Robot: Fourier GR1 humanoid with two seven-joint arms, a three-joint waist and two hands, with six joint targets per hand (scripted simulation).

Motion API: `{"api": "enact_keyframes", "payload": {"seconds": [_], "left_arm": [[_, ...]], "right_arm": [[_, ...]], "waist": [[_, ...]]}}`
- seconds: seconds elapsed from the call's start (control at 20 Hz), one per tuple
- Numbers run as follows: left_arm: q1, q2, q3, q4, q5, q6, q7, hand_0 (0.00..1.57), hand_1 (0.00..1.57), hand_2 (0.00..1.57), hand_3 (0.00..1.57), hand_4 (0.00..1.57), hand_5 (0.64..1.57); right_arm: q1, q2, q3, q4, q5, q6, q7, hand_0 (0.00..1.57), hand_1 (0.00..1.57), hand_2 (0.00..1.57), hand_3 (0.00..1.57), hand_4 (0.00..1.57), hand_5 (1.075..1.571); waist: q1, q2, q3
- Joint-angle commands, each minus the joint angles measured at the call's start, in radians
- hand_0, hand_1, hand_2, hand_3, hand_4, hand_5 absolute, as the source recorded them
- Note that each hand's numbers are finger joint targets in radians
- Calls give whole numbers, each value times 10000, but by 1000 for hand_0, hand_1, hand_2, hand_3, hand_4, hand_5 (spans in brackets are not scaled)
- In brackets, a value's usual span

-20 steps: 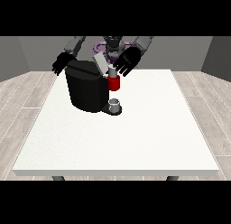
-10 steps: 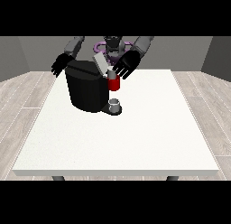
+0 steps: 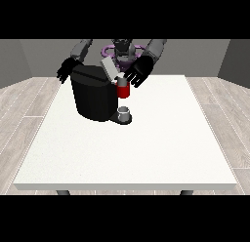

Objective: Insert the coffee pod into the coffee machine and close the lid

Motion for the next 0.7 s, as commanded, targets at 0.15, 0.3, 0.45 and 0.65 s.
{"api": "enact_keyframes", "payload": {"seconds": [0.15, 0.3, 0.45, 0.65], "left_arm": [[401, 230, -48, 313, -275, 274, -425, 1118, 1118, 1158, 990, 442, 1571], [229, 391, -77, 167, -287, 7, -571, 1056, 1056, 1108, 937, 393, 1571], [-56, 158, -183, -100, -381, 110, -342, 1058, 1058, 1125, 961, 367, 1571], [54, 332, 23, 177, -245, -39, -615, 1066, 1066, 1115, 928, 371, 1571]], "right_arm": [[166, 312, 443, -676, 198, -176, 59, 0, 0, 0, 0, 438, 1571], [-63, -62, 21, -380, -37, -26, 317, 0, 0, 0, 0, 434, 1571], [-57, 51, -252, 371, -214, 61, -634, 0, 0, 0, 0, 458, 1571], [-42, -255, -1, -208, -28, 201, 63, 0, 0, 0, 0, 465, 1571]], "waist": [[-201, 110, -17], [47, 65, -14], [243, 433, -9], [8, 184, -13]]}}
